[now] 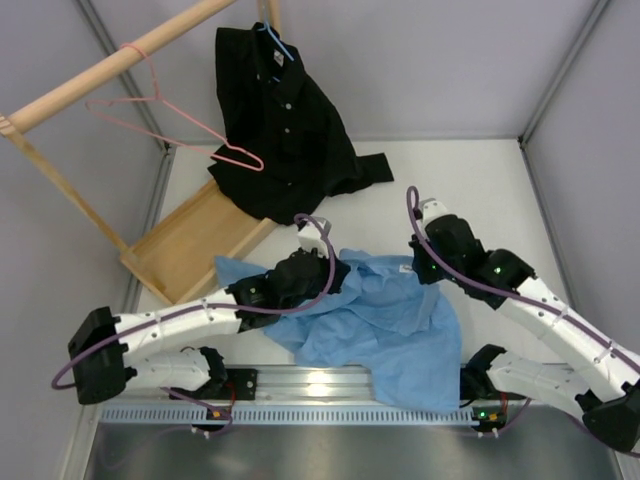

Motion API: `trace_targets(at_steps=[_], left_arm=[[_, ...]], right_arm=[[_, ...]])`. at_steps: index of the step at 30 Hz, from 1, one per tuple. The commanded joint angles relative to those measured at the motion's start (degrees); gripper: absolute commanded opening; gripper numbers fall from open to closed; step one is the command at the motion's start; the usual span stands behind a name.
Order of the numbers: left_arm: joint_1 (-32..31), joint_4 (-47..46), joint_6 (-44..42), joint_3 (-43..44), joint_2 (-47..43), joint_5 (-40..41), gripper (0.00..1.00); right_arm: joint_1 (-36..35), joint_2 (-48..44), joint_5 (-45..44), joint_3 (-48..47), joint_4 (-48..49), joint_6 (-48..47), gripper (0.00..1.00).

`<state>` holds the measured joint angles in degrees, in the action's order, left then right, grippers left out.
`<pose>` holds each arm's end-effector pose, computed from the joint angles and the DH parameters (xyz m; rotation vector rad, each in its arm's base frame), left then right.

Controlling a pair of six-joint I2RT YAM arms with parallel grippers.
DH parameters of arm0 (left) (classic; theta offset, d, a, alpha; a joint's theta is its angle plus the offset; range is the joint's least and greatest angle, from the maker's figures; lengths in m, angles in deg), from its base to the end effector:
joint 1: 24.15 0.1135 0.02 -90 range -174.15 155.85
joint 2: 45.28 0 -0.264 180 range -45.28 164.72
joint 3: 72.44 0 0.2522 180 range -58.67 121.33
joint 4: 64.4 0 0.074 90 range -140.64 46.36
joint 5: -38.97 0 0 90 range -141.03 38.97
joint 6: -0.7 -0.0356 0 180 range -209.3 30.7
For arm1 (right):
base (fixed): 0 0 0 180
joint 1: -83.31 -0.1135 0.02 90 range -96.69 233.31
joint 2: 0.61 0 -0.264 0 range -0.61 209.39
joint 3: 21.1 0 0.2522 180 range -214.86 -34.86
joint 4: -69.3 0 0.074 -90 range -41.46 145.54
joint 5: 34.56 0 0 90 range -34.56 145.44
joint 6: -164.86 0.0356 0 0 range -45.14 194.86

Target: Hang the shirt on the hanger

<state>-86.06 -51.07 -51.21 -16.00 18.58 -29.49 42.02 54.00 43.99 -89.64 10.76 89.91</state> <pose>0.1311 -0.2179 0.2800 0.1538 1.9862 -0.8033 0.1470 0.1197 0.3130 -0.4360 2.3032 0.2554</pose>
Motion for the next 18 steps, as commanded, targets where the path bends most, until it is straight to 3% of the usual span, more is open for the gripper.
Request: trace_targets(at_steps=[1, 8, 11, 12, 15, 18], left_arm=[[0.65, -3.79, -3.97, 4.08, 3.55, -3.51, 0.00], [0.65, -2.13, -11.71, 5.22, 4.88, -11.52, 0.00], [0.65, 0.16, -13.73, 5.75, 3.48, -12.84, 0.00], [0.65, 2.60, -13.83, 5.84, 2.95, -12.66, 0.00], [0.65, 4.81, -14.27, 6.45, 1.45, -11.70, 0.02], [0.56, 7.54, -13.83, 6.98, 0.83, -10.12, 0.01]], right_arm=[[3.41, -1.52, 4.06, -0.85, 7.15, -0.37, 0.01], [4.47, -2.05, 3.27, -0.06, 7.33, -0.90, 0.09], [4.47, -3.89, 7.38, 0.82, 8.56, -2.56, 0.14], [4.47, -5.29, 9.66, 1.17, 9.78, -3.87, 0.19], [4.39, -8.36, 15.74, 1.96, 11.28, -5.46, 0.66], [4.47, -9.87, 18.29, 1.26, 13.12, -6.78, 0.75]])
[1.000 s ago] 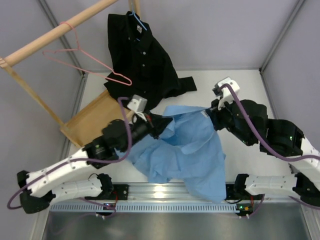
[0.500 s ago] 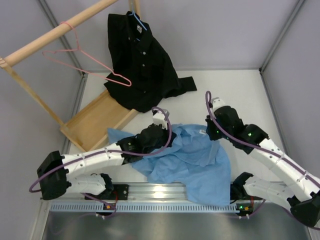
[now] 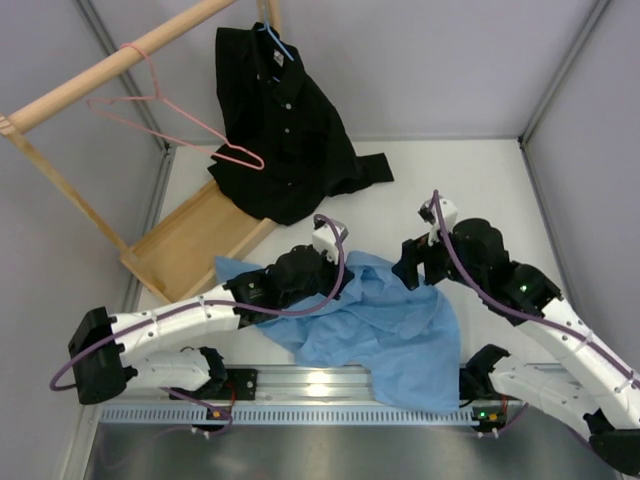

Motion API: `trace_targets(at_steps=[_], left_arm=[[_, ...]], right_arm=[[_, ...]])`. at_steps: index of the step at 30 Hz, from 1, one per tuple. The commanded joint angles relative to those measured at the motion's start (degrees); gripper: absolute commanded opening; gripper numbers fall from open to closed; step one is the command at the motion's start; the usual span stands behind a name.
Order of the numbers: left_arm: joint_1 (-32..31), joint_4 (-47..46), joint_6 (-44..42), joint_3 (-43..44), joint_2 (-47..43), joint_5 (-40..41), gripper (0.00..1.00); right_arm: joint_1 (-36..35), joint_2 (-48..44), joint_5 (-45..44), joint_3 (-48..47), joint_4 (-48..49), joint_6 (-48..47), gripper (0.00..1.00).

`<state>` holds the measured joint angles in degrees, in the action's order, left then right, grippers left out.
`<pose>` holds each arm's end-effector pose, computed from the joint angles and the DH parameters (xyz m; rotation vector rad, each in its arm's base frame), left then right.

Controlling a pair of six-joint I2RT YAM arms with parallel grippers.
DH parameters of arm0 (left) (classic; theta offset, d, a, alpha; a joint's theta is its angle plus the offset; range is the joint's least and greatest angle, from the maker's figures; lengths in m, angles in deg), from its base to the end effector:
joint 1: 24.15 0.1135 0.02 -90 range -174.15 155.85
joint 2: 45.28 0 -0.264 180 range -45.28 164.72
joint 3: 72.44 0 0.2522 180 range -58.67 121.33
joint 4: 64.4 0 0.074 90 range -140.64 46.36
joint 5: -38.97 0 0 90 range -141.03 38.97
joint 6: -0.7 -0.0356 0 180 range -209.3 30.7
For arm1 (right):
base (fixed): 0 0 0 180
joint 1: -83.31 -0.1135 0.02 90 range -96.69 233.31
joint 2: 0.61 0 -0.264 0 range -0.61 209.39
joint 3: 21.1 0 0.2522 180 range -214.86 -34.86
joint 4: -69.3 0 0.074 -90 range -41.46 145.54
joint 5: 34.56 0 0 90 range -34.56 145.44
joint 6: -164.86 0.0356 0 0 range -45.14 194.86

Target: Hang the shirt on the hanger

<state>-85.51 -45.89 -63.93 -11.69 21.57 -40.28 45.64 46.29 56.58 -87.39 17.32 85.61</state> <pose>0.1334 -0.2303 0.2841 0.5222 2.0134 -0.7730 0.1340 0.1044 0.3310 -0.5199 2.1211 0.5102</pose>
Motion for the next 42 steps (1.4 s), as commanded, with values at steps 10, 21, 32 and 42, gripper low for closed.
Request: trace_targets(at_steps=[10, 21, 32, 42], left_arm=[[0.10, 0.26, 2.14, -2.42, -3.74, 1.91, 0.00], [0.10, -6.32, 8.46, -13.40, -12.53, 11.22, 0.00], [0.19, -13.62, 18.49, -26.58, -15.79, 21.78, 0.00], [0.19, -20.73, 20.69, -30.10, -7.61, 16.25, 0.00]], right_arm=[[0.06, 9.43, 16.42, -18.64, 15.10, -2.48, 0.83], [-5.13, 35.71, 17.13, -45.45, 16.68, -6.61, 0.84], [-12.07, 56.53, 15.64, -66.19, 17.65, -10.22, 0.81], [-13.39, 73.86, 18.97, -89.83, 16.68, -12.85, 0.71]])
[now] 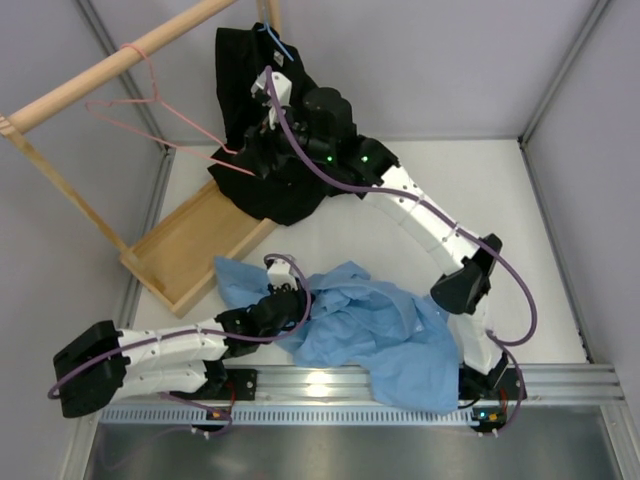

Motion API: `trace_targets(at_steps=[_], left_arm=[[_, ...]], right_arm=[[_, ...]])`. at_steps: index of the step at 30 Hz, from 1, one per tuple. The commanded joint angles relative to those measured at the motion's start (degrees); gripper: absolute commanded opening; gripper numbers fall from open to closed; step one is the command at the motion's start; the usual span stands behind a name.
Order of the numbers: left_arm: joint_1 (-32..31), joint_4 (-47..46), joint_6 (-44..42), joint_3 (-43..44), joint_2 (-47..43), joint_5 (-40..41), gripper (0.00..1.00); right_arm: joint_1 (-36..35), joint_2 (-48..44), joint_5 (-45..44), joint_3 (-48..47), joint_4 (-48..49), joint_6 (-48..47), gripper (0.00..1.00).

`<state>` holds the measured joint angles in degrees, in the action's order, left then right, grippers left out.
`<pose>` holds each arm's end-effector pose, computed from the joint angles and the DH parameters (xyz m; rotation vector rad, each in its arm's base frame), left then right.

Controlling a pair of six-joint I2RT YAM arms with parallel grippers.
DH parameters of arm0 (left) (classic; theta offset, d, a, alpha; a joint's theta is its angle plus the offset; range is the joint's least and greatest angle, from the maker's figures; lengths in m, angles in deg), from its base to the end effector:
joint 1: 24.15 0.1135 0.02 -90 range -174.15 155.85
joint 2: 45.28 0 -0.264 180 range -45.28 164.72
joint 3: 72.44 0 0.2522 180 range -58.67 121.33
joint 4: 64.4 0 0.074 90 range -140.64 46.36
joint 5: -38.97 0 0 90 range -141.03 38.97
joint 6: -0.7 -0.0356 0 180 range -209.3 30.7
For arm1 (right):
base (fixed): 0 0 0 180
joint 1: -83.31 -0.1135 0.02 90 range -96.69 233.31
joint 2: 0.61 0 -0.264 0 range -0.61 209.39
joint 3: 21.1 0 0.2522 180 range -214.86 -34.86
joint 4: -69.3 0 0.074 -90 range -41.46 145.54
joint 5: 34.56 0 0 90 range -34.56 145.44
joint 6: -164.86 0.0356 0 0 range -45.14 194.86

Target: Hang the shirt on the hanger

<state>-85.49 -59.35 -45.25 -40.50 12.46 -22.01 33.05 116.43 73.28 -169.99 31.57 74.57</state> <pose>0.1094 -0.1641 0.1731 0.0106 2.0920 -0.6097 0.2867 0.3619 0.4707 -0.9631 1.4642 0.9082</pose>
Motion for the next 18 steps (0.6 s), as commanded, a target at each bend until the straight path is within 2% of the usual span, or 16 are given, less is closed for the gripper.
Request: trace_targets(at_steps=[1, 3, 8, 10, 12, 18], left_arm=[[0.17, -7.98, 2.09, -1.65, 2.37, -2.73, 0.00], [0.17, -9.13, 2.09, -1.74, 2.82, -3.96, 0.00], [0.17, -8.78, 1.39, -1.91, 2.74, -4.58, 0.00], [0.17, -8.26, 1.30, -2.18, 1.86, -4.67, 0.00], [0.17, -7.38, 1.21, -2.88, 0.98, -4.67, 0.00], [0.17, -5.18, 1.21, -4.99, -3.76, -3.62, 0.00]], right_arm=[[-0.80, 4.86, 2.72, -9.17, 2.95, -1.81, 0.69], [-1.07, 6.80, 2.63, -9.27, 5.67, -1.73, 0.62], [-1.24, 10.14, 2.81, -9.54, 9.99, -1.46, 0.59], [-1.33, 10.84, 2.63, -9.89, 11.48, -1.46, 0.54], [-1.33, 11.64, 1.85, -10.41, 12.10, -1.20, 0.45], [-1.42, 11.73, 0.09, -10.59, 14.73, -1.46, 0.39]])
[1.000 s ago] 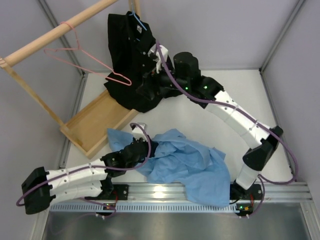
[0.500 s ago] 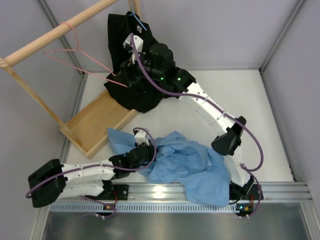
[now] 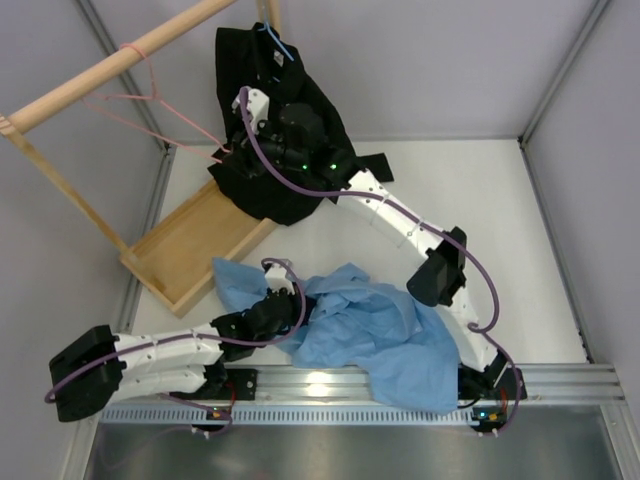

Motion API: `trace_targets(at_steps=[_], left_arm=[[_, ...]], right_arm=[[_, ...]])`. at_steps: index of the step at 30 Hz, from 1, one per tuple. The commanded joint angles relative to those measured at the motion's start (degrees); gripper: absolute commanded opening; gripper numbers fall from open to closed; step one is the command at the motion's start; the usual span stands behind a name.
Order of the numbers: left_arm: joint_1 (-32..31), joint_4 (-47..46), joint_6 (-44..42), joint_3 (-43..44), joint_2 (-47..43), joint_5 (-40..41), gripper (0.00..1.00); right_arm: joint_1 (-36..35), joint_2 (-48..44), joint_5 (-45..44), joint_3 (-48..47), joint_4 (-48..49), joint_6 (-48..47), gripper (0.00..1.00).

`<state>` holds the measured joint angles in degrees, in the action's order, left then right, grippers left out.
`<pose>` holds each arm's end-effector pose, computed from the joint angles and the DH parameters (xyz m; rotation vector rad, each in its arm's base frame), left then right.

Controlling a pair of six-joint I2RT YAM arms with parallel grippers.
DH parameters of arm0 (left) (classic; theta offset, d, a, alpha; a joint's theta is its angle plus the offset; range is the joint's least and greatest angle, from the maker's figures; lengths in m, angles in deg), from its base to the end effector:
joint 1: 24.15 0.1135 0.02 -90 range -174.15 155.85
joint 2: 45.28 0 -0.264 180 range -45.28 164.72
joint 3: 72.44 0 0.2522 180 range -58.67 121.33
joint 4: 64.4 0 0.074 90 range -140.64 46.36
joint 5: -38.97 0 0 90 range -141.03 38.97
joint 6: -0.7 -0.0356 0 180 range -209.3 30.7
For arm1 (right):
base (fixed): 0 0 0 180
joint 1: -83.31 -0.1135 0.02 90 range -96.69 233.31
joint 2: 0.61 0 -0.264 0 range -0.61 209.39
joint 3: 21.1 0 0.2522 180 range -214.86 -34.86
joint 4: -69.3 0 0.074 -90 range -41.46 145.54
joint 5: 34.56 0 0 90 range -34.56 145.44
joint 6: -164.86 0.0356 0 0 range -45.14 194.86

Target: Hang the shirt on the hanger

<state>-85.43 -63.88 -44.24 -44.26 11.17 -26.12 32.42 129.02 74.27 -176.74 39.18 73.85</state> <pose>0.1041 -0.1589 0.1629 0.0244 2.0988 -0.7098 0.3207 0.4126 0.4197 -0.9815 1.4162 0.9244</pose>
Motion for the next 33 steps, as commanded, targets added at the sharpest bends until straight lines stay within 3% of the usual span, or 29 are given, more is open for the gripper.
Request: trace_targets(at_steps=[1, 4, 13, 15, 16, 33], left_arm=[[0.10, -0.30, 0.21, -1.41, -2.83, 0.67, 0.00], [0.10, 0.57, 0.21, -1.84, -4.15, 1.11, 0.00], [0.10, 2.07, -0.06, -2.46, -5.73, 1.81, 0.00], [0.10, 2.16, -0.06, -2.72, -6.08, 1.90, 0.00], [0.10, 2.25, -0.06, -2.81, -6.17, 1.99, 0.00], [0.10, 4.97, -0.58, -3.25, -10.30, 3.13, 0.00]], right_arm=[[-0.70, -0.69, -1.07, -3.66, 7.48, -0.39, 0.37], [-0.70, -0.08, -0.81, -3.66, 9.24, 0.31, 0.27], [-0.79, 1.07, 0.51, -3.66, 12.23, 2.42, 0.24], [-0.79, 1.16, 0.33, -3.49, 12.49, 2.33, 0.01], [-0.87, 1.07, 0.24, -3.31, 12.93, 2.42, 0.00], [-2.90, -4.99, -3.71, 1.08, 23.12, 8.05, 0.00]])
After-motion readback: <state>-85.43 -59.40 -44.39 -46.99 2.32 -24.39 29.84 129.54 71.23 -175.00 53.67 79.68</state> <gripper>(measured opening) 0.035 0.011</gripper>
